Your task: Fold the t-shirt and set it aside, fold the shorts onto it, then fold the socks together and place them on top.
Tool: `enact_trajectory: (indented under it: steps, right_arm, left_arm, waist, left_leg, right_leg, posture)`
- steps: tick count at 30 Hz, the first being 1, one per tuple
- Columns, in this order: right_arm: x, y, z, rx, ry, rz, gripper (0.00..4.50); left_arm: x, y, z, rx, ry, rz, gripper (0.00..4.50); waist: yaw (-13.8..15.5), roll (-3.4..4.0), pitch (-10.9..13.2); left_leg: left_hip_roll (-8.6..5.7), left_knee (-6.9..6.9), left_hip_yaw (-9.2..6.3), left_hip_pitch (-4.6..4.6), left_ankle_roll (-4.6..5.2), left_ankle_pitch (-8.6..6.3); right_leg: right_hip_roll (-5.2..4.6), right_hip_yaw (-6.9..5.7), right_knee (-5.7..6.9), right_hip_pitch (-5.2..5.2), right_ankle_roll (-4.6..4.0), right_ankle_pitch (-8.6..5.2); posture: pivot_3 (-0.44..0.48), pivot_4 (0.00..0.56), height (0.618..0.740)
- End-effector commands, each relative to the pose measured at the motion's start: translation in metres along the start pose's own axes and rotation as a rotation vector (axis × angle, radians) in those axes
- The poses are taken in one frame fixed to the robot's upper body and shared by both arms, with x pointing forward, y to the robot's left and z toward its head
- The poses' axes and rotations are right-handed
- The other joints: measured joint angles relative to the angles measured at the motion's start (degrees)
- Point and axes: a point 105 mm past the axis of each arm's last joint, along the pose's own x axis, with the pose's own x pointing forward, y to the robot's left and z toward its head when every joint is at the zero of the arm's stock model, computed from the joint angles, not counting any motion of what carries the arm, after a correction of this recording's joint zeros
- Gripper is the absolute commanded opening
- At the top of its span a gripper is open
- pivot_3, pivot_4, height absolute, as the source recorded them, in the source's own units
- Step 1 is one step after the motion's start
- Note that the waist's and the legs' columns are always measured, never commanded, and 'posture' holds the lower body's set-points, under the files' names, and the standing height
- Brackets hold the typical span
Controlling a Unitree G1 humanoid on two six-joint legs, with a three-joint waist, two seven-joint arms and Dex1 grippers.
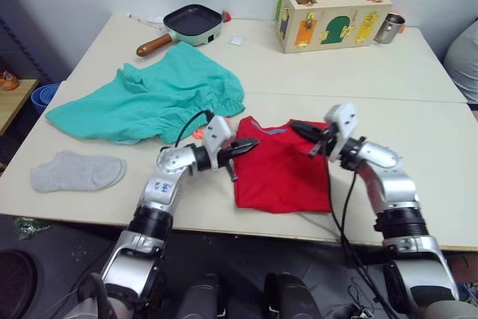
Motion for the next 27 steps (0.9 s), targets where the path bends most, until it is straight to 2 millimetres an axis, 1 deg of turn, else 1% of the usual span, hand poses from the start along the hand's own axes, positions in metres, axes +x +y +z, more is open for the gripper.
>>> enact_trajectory:
  steps: [1,2,4,5,7,9,11,12,14,16,19,21,22,23,24,25,26,27]
  right_arm:
    - [0.004,0.011,-0.021,-0.090,0.085,0.002,0.00]
    - [0.005,0.009,-0.025,-0.086,0.092,-0.018,0.00]
    - [0.001,0.000,-0.033,-0.085,0.106,-0.065,0.00]
    - [-0.001,-0.002,-0.035,-0.090,0.113,-0.077,0.00]
    - [-0.007,-0.014,-0.041,-0.081,0.122,-0.130,0.00]
    - [-0.020,-0.037,-0.047,-0.048,0.137,-0.242,0.00]
    - [-0.034,-0.058,-0.053,-0.018,0.158,-0.345,0.00]
    - [-0.039,-0.064,-0.055,-0.005,0.165,-0.376,0.00]
    - [-0.055,-0.081,-0.067,0.062,0.209,-0.472,0.00]
    - [-0.062,-0.088,-0.073,0.094,0.224,-0.516,0.00]
    - [-0.066,-0.090,-0.073,0.083,0.227,-0.509,0.00]
    - [-0.069,-0.094,-0.069,0.071,0.215,-0.512,0.00]
    - [-0.070,-0.095,-0.061,0.057,0.181,-0.506,0.00]
    - [-0.065,-0.089,-0.034,0.038,0.053,-0.435,0.00]
    - [-0.063,-0.083,-0.014,0.018,-0.038,-0.378,0.00]
    - [-0.062,-0.071,0.003,0.011,-0.100,-0.290,0.00]
    - [-0.061,-0.056,0.015,0.003,-0.136,-0.205,0.00]
    - [-0.061,-0.045,0.017,0.017,-0.134,-0.154,0.00]
  left_arm:
    - [0.014,0.011,-0.024,-0.023,0.082,0.104,0.03]
    - [0.015,0.013,-0.032,-0.019,0.115,0.121,0.03]
    - [0.014,0.022,-0.046,-0.045,0.157,0.204,0.03]
    - [0.014,0.026,-0.049,-0.058,0.164,0.234,0.03]
    - [0.012,0.030,-0.057,-0.077,0.188,0.280,0.03]
    - [0.009,0.032,-0.064,-0.083,0.220,0.303,0.03]
    - [0.005,0.034,-0.068,-0.075,0.239,0.313,0.03]
    - [0.004,0.034,-0.069,-0.075,0.241,0.315,0.03]
    - [0.000,0.036,-0.068,-0.076,0.234,0.316,0.03]
    - [-0.002,0.037,-0.067,-0.071,0.227,0.315,0.03]
    - [-0.006,0.038,-0.068,-0.067,0.224,0.317,0.03]
    - [-0.008,0.039,-0.062,-0.049,0.190,0.303,0.03]
    - [-0.010,0.039,-0.055,-0.035,0.155,0.296,0.03]
    - [-0.011,0.034,-0.031,-0.002,0.038,0.225,0.03]
    - [-0.013,0.028,-0.014,0.027,-0.042,0.171,0.03]
    - [-0.017,0.012,0.003,0.023,-0.120,0.056,0.03]
    - [-0.021,-0.006,0.014,0.032,-0.159,-0.066,0.03]
    - [-0.025,-0.018,0.016,0.053,-0.157,-0.135,0.03]
  waist:
    - [0.2,-0.01,0.0]
    - [0.1,-0.01,0.0]
    - [-0.1,-0.02,0.0]
    - [-0.2,-0.07,0.0]
    - [-0.1,-0.10,0.0]
    - [-0.2,-0.11,0.0]
    - [-0.1,-0.14,0.0]
    - [-0.1,-0.16,0.0]
    - [-0.2,-0.16,0.0]
    - [-0.3,-0.18,0.0]
    - [-0.6,-0.18,-0.1]
    - [-0.7,-0.19,-0.1]
    - [-0.8,-0.19,-0.1]
    - [-0.9,-0.19,-0.1]
    - [-0.9,-0.17,0.0]
    - [-1.0,-0.13,0.0]
    - [-1.1,-0.10,0.0]
    - [-1.0,-0.04,0.1]
  left_leg:
    - [-0.02,0.00,0.01,-0.02,0.01,0.00]
    - [-0.04,0.00,0.00,-0.05,0.02,0.00]
    - [-0.04,-0.02,0.05,-0.08,0.03,0.00]
    - [-0.04,-0.01,0.04,-0.06,0.03,0.00]
    - [-0.03,0.01,0.02,0.00,0.02,0.01]
    - [-0.03,0.02,0.02,0.05,0.04,0.04]
    - [-0.03,0.05,0.02,0.11,0.04,0.04]
    - [-0.03,0.07,0.02,0.11,0.04,0.04]
    - [-0.03,0.07,0.02,0.12,0.04,0.04]
    - [-0.03,0.05,0.01,0.15,0.01,0.03]
    - [-0.02,0.03,0.03,0.17,-0.03,0.05]
    - [-0.02,0.02,0.03,0.17,-0.03,0.05]
    - [-0.02,0.01,0.03,0.17,-0.03,0.05]
    - [-0.02,-0.01,0.03,0.17,-0.03,0.05]
    - [-0.02,-0.06,0.03,0.16,-0.03,0.05]
    - [-0.02,-0.18,0.03,0.09,-0.06,0.04]
    - [-0.02,-0.29,0.03,0.02,-0.08,0.04]
    - [-0.02,-0.33,0.02,0.00,-0.09,0.03]
  right_leg:
    - [0.00,0.00,-0.01,-0.02,0.00,0.00]
    - [0.00,-0.03,0.00,-0.02,0.00,0.00]
    - [0.02,-0.01,-0.03,-0.05,0.01,0.00]
    - [0.03,-0.02,-0.02,-0.05,0.01,0.00]
    - [0.03,-0.02,0.00,0.01,0.01,0.00]
    - [0.01,-0.02,0.02,0.05,0.01,0.00]
    - [-0.03,-0.01,0.04,0.11,0.02,0.01]
    - [-0.05,-0.01,0.04,0.11,0.02,0.01]
    - [-0.05,0.00,0.04,0.11,0.02,0.01]
    - [-0.05,0.01,0.04,0.11,0.02,0.01]
    - [-0.04,0.03,0.03,0.10,0.01,0.01]
    - [-0.04,0.03,0.03,0.10,0.01,0.01]
    - [-0.04,0.03,0.04,0.10,0.01,0.01]
    - [-0.04,0.03,0.05,0.09,0.01,0.01]
    - [-0.04,0.03,0.04,0.07,0.01,0.01]
    - [-0.04,0.04,-0.01,-0.03,0.01,0.00]
    - [-0.01,0.03,-0.04,-0.11,0.01,0.00]
    - [0.00,0.02,-0.07,-0.14,0.01,0.00]
  posture:
    - [0.000,0.150,0.740]
    - [0.000,0.150,0.740]
    - [0.000,0.150,0.740]
    - [0.000,0.150,0.740]
    - [0.000,0.150,0.740]
    - [0.000,0.150,0.740]
    - [0.000,0.150,0.740]
    - [0.000,0.150,0.740]
    - [0.000,0.150,0.740]
    - [0.000,0.150,0.740]
    - [0.000,0.150,0.740]
    - [0.000,0.150,0.740]
    - [0.000,0.150,0.740]
    - [0.000,0.150,0.740]
    - [0.000,0.150,0.740]
    - [0.000,0.150,0.740]
    - [0.000,0.150,0.740]
    - [0.000,0.150,0.740]
